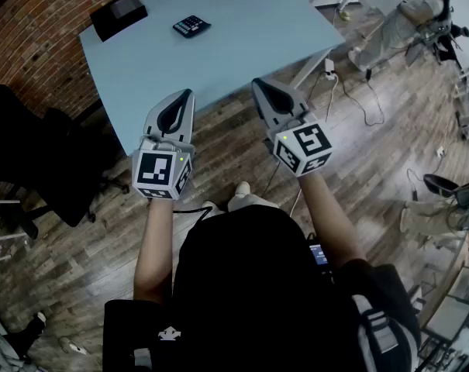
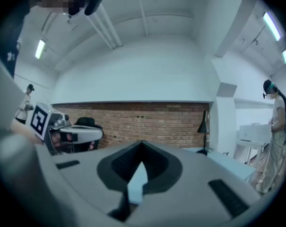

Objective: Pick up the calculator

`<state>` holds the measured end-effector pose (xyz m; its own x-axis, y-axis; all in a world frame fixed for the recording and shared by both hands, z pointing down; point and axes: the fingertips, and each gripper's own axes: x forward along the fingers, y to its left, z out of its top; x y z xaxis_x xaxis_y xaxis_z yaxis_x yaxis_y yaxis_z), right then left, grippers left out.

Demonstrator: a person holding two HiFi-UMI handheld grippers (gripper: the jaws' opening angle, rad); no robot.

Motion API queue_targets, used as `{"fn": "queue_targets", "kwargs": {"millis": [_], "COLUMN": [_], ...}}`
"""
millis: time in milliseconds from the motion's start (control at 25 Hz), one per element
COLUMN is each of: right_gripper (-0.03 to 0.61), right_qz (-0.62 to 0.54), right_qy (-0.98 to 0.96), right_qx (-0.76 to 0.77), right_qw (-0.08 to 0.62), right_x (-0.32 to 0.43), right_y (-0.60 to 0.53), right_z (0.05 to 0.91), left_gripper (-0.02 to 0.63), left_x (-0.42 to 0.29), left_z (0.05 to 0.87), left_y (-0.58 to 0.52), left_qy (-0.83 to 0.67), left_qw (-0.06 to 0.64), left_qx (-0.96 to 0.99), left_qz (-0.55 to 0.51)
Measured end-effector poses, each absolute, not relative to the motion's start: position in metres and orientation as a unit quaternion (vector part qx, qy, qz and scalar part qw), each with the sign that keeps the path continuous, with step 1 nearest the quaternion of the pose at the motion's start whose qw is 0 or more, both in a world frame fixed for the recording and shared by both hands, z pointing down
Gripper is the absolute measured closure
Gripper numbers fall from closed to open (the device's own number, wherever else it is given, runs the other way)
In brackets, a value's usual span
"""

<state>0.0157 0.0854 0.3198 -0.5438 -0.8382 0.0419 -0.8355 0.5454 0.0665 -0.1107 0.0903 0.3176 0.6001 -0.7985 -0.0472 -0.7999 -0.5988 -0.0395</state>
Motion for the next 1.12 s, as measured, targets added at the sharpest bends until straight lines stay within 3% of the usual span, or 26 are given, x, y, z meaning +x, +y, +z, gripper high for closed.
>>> {"fn": "queue_targets", "kwargs": {"millis": [1120], "right_gripper": [0.574], "right_qz": [-0.008], "right_qy": [-0.905], "right_qx": [0.426], "right_qw": [0.019], "right_x": [0.057], "right_y": [0.024], "right_z": [0.333], "left_gripper": [0.609], "left_x": [-0.05], "left_z": [0.328], "left_y": [0.032], "left_qy": [0.468], "left_qw": [0.03], "left_qx": [-0.883], "left_qz": [-0.016]}}
